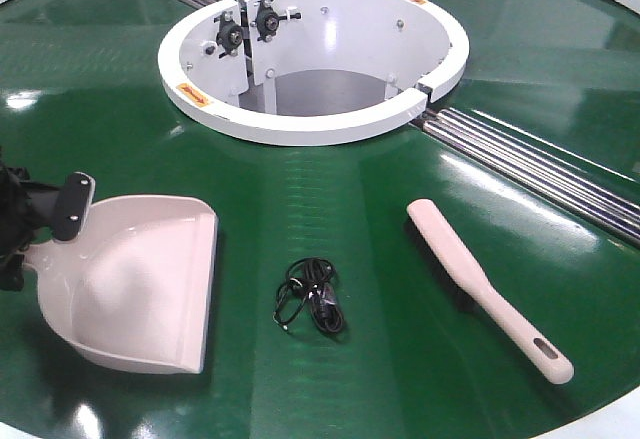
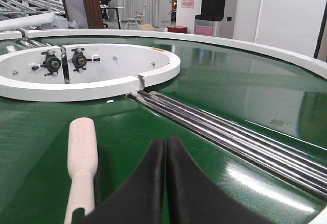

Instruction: Clean and inspect green conveyor with broom and dustpan

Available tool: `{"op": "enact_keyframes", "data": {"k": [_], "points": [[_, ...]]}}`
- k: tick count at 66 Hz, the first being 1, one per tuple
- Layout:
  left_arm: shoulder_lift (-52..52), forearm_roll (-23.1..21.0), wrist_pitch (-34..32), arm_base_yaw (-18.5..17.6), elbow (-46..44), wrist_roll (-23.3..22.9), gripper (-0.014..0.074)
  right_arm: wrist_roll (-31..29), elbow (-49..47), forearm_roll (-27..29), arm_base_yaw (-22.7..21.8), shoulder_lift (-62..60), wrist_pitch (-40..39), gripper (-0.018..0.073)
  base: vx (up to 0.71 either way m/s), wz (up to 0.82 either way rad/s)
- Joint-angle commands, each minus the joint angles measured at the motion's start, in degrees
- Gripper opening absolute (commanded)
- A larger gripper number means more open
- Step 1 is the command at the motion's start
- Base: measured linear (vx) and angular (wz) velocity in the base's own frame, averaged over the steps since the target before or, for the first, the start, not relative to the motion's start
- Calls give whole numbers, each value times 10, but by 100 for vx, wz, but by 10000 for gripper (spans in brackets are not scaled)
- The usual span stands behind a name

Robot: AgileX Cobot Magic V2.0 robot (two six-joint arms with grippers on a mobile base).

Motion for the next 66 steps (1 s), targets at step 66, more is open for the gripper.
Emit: {"op": "enact_keyframes", "data": {"k": [66], "points": [[19, 82, 41, -143, -41, -152, -7, -1, 2, -3, -4, -7, -40, -9, 0, 0]]}}
